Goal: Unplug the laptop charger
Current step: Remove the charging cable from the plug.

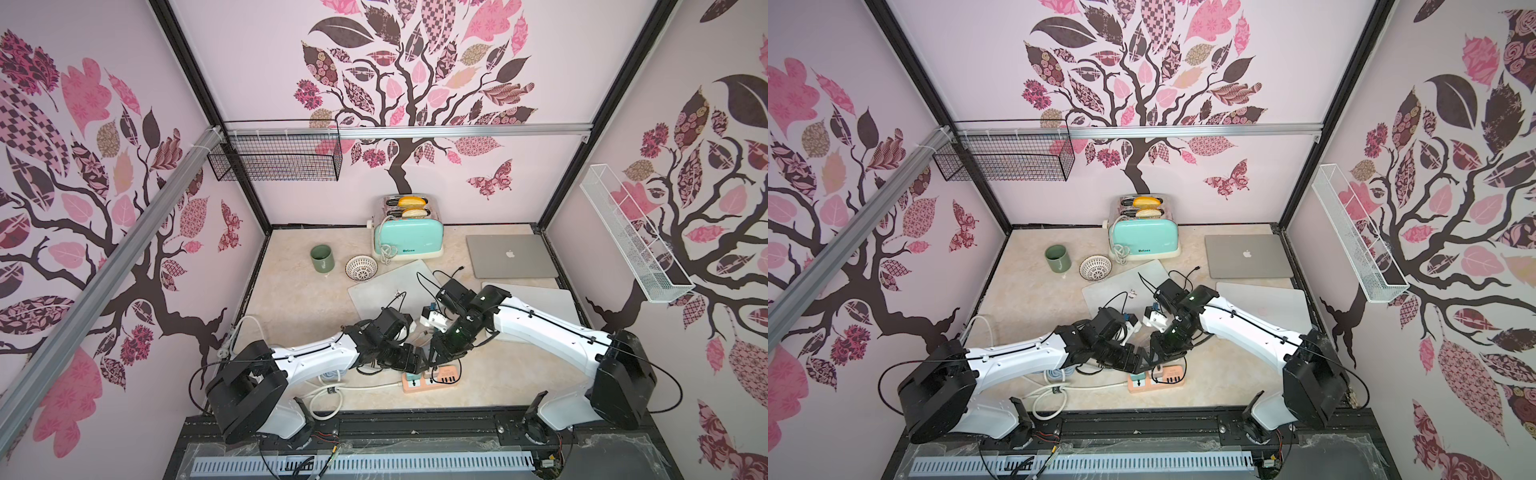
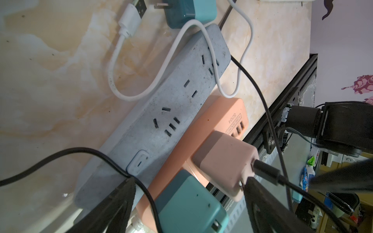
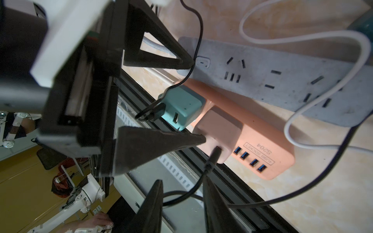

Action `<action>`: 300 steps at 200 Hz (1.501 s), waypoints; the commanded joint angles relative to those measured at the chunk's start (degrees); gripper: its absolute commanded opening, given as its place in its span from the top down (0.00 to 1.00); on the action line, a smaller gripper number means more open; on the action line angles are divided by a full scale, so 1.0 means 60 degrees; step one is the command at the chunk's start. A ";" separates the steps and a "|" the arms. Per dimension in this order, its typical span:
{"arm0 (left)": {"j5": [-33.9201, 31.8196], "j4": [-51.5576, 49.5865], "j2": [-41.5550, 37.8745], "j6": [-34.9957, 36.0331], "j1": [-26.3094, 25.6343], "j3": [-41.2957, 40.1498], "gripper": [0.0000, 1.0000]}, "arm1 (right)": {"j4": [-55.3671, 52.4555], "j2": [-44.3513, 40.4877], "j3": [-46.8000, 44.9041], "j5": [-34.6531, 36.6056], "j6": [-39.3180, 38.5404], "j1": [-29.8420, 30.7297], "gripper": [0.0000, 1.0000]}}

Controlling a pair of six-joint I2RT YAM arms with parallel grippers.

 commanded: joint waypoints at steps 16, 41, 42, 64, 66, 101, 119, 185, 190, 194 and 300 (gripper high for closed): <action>-0.0077 -0.0018 0.0287 0.0005 -0.0037 -0.0255 0.12 | -0.0077 0.0149 0.0256 -0.0205 -0.0076 0.0041 0.68; -0.0053 0.0013 0.0290 -0.0003 -0.0041 -0.0270 0.12 | -0.0228 0.0200 0.0225 -0.0192 -0.0227 0.0051 0.75; -0.0053 0.0013 0.0291 0.0001 -0.0044 -0.0264 0.12 | -0.0239 0.0208 0.0219 -0.0192 -0.0239 0.0049 0.75; -0.0039 0.0028 0.0328 0.0021 -0.0052 -0.0262 0.12 | -0.0390 0.0259 0.0285 -0.0110 -0.0323 0.0035 0.79; -0.0039 0.0028 0.0340 0.0024 -0.0048 -0.0263 0.12 | -0.0401 0.0266 0.0296 -0.0095 -0.0323 0.0034 0.79; -0.0050 0.0035 0.0348 0.0049 -0.0037 -0.0257 0.12 | -0.0548 0.0199 0.0364 0.0012 -0.0380 0.0038 0.71; -0.0042 0.0032 0.0337 0.0039 -0.0036 -0.0257 0.12 | -0.0662 0.0229 0.0373 0.0182 -0.0475 0.0041 0.69; -0.0090 0.0083 0.0335 0.0034 -0.0039 -0.0359 0.12 | -0.0843 0.0347 0.0540 0.0350 -0.0641 0.0035 0.66; -0.0092 0.0087 0.0344 0.0034 -0.0035 -0.0371 0.12 | -0.0846 0.0340 0.0535 0.0372 -0.0646 0.0040 0.66; -0.0083 0.0094 0.0335 0.0033 -0.0046 -0.0374 0.12 | -0.0828 0.0333 0.0534 0.0358 -0.0646 0.0040 0.65; -0.0163 0.0174 0.0306 -0.0039 -0.0043 -0.0540 0.12 | -0.0463 0.0667 0.0384 0.0003 -0.0581 0.0037 0.58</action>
